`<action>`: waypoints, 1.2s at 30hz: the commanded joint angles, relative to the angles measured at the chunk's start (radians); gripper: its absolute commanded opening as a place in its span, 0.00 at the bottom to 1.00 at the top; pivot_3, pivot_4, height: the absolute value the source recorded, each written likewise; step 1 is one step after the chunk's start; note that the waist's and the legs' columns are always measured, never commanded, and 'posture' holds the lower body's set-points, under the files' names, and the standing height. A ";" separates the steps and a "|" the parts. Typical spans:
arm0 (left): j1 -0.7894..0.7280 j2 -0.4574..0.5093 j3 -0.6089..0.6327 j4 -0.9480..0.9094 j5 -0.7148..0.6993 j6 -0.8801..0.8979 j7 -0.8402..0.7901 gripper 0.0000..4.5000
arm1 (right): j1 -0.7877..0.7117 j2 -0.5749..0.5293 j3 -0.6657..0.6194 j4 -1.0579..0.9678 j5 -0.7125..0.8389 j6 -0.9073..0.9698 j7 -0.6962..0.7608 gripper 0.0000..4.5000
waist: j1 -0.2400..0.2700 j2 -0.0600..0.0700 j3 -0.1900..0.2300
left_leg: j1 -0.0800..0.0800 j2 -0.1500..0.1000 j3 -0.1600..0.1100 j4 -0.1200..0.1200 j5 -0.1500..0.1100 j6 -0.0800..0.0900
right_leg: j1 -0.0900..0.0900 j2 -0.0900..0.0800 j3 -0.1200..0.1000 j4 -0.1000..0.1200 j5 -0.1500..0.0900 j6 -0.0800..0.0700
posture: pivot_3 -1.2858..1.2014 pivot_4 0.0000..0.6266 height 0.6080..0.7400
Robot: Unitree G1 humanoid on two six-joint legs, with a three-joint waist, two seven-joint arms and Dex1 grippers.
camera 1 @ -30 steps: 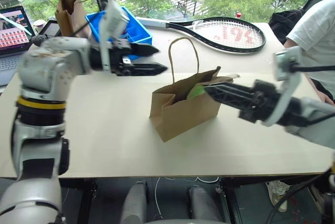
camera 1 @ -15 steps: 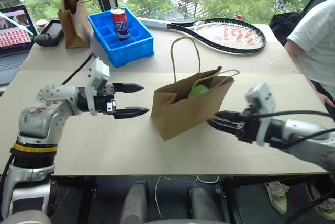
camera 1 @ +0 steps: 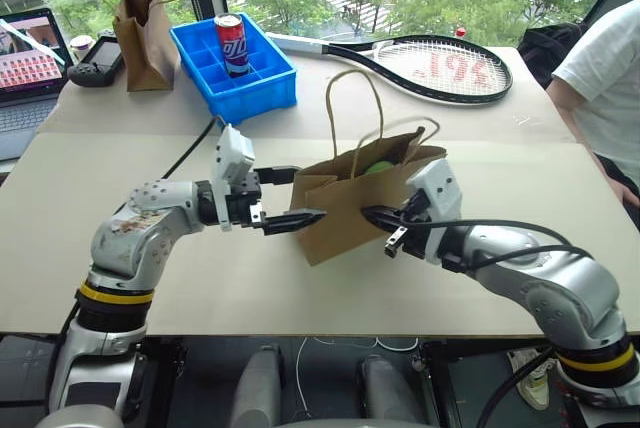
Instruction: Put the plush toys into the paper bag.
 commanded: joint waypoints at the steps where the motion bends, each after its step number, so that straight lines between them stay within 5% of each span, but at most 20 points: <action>1: -0.018 -0.013 -0.010 -0.038 -0.011 0.000 0.018 1.00 | -0.020 0.038 -0.013 -0.020 -0.041 -0.014 -0.010 0.00 | -0.002 0.000 0.000 | 0.000 0.000 0.000 0.000 0.000 0.000 | 0.000 0.000 0.000 0.000 0.000 0.000 | 0.52 0.24 1.00; 3: -0.023 -0.017 -0.015 -0.029 -0.010 0.010 0.026 1.00 | -0.019 0.057 -0.014 -0.024 -0.053 -0.008 -0.010 0.00 | -0.003 0.000 0.000 | 0.000 0.000 0.000 0.000 0.000 0.000 | 0.000 0.000 0.000 0.000 0.000 0.000 | 0.52 0.24 1.00; 6: -0.037 -0.025 -0.022 0.009 0.010 0.009 0.048 0.86 | -0.019 0.077 -0.026 -0.032 -0.059 0.003 -0.011 0.00 | -0.003 0.000 0.000 | 0.000 0.000 0.000 0.000 0.000 0.000 | 0.000 0.000 0.000 0.001 0.001 0.001 | 0.52 0.24 1.00; 10: -0.056 -0.023 -0.028 0.061 0.035 -0.024 0.040 0.55 | -0.008 0.062 -0.076 -0.047 -0.034 0.023 0.006 0.00 | -0.004 0.000 0.000 | 0.000 0.000 0.000 0.000 0.000 0.000 | 0.000 0.000 0.000 0.000 0.001 0.001 | 0.52 0.24 1.00; 17: -0.140 -0.025 -0.047 0.202 0.077 -0.125 -0.054 0.01 | 0.139 -0.160 -0.388 -0.066 0.157 0.083 0.222 0.00 | 0.014 0.000 0.000 | 0.000 0.000 0.000 0.000 0.000 0.000 | 0.001 0.000 0.000 -0.001 0.000 0.000 | 0.52 0.24 1.00; 25: -0.233 -0.029 -0.074 0.292 0.062 -0.205 -0.256 0.01 | 0.365 -0.427 -0.647 0.046 0.033 -0.001 0.530 0.00 | 0.010 0.000 0.000 | 0.001 0.000 0.000 0.000 0.000 0.000 | 0.002 0.000 0.000 -0.001 -0.001 -0.002 | 0.52 0.24 1.00; 36: -0.189 0.001 -0.075 0.297 0.070 -0.234 -0.414 0.01 | 0.387 -0.433 -0.682 0.032 0.002 0.009 0.549 0.00 | 0.003 0.000 0.000 | 0.001 0.000 0.000 0.000 0.000 0.000 | 0.002 0.000 0.000 0.000 -0.001 0.000 | 0.52 0.24 1.00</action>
